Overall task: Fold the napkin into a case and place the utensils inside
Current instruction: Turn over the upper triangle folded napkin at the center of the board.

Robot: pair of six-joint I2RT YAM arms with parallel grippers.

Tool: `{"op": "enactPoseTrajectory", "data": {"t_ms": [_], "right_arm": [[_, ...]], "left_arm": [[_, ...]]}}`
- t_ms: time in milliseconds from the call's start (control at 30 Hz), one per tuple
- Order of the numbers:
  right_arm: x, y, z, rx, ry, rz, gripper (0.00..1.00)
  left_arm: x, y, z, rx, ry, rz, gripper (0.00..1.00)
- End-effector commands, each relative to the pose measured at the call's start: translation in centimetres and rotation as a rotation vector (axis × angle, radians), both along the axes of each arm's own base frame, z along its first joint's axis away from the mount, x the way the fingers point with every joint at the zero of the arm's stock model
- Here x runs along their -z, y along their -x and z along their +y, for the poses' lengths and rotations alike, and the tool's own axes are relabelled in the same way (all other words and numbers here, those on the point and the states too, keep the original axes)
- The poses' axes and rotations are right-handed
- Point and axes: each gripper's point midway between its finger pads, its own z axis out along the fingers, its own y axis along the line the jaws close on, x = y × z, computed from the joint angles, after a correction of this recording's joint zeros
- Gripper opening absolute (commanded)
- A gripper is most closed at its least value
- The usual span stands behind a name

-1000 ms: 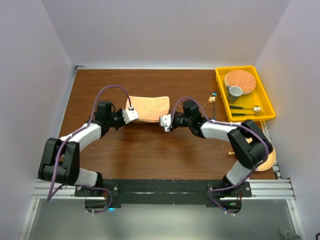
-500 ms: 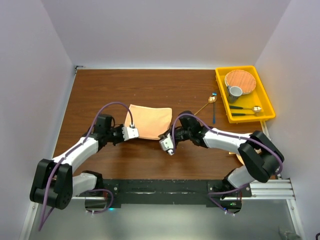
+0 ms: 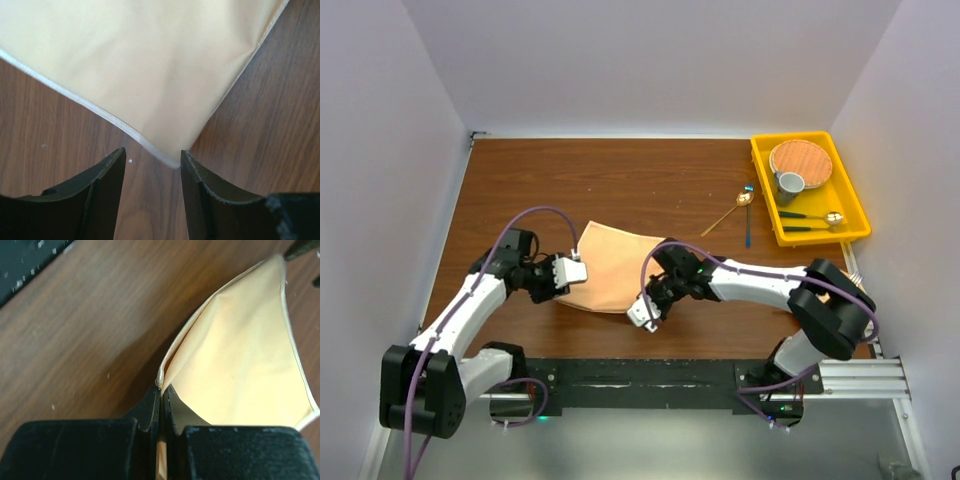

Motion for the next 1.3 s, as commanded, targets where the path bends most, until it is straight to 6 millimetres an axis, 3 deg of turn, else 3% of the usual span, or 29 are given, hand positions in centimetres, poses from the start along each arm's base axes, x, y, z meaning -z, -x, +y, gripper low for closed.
{"op": "enactPoseTrajectory", "data": {"t_ms": [0, 67, 100, 133, 167, 233, 267, 367, 500, 533, 567, 600, 667, 833, 1000, 1167, 1267], "right_arm": [[-0.5, 1.1, 1.7, 0.010, 0.048, 0.063, 0.00], [-0.7, 2.3, 2.2, -0.005, 0.076, 0.091, 0.15], [-0.9, 3.2, 2.4, 0.001, 0.092, 0.130, 0.46], [-1.6, 3.6, 2.4, 0.027, 0.104, 0.171, 0.58], [-3.3, 2.9, 3.3, 0.058, 0.084, 0.179, 0.67], [-4.4, 2.5, 3.1, 0.158, 0.139, 0.263, 0.74], [-6.1, 1.2, 3.6, 0.204, 0.123, 0.257, 0.75], [-7.9, -2.9, 2.4, 0.378, 0.123, 0.350, 0.74], [-6.2, -9.9, -1.3, 0.648, 0.172, 0.433, 0.61], [-5.8, -10.9, -1.7, 0.691, 0.180, 0.449, 0.54], [-6.1, -12.3, -1.7, 0.730, 0.170, 0.450, 0.51], [-4.6, -13.6, -2.5, 0.800, 0.199, 0.489, 0.48], [-4.3, -15.2, -2.7, 0.861, 0.205, 0.512, 0.43], [-0.3, -16.1, -4.5, 0.959, 0.317, 0.550, 0.41], [2.4, -14.0, -6.2, 0.959, 0.435, 0.602, 0.30], [1.5, -10.6, -6.4, 0.906, 0.445, 0.709, 0.29], [-0.2, -10.8, -6.0, 0.940, 0.401, 0.753, 0.42]], "left_arm": [[-1.6, -0.3, 1.4, -0.067, 0.012, 0.041, 0.53], [-1.9, -0.9, 1.6, -0.110, 0.030, 0.067, 0.54], [-2.0, -1.1, 1.6, -0.120, 0.040, 0.073, 0.53], [-2.0, -1.2, 1.5, -0.126, 0.046, 0.085, 0.54], [-2.4, -1.4, 1.4, -0.128, 0.052, 0.086, 0.54], [-2.5, -1.3, 1.1, -0.113, 0.065, 0.098, 0.53], [-2.3, -1.2, 1.1, -0.103, 0.066, 0.103, 0.50], [-1.8, -0.5, 0.3, -0.071, 0.081, 0.131, 0.45], [-0.3, 0.6, -0.9, -0.049, 0.043, 0.169, 0.34], [0.0, 0.9, -1.6, -0.021, 0.028, 0.169, 0.32], [0.8, 1.4, -1.7, -0.022, 0.015, 0.177, 0.27], [1.2, 1.5, -1.6, -0.022, -0.006, 0.179, 0.25], [1.9, 1.5, -1.5, -0.036, -0.016, 0.194, 0.20], [3.9, 0.7, -0.6, -0.083, -0.079, 0.229, 0.16], [5.0, -1.3, 0.2, -0.134, -0.128, 0.214, 0.15], [4.3, -4.4, -0.6, -0.227, -0.059, 0.227, 0.17], [2.9, -5.1, -1.7, -0.234, 0.046, 0.250, 0.24]]}}
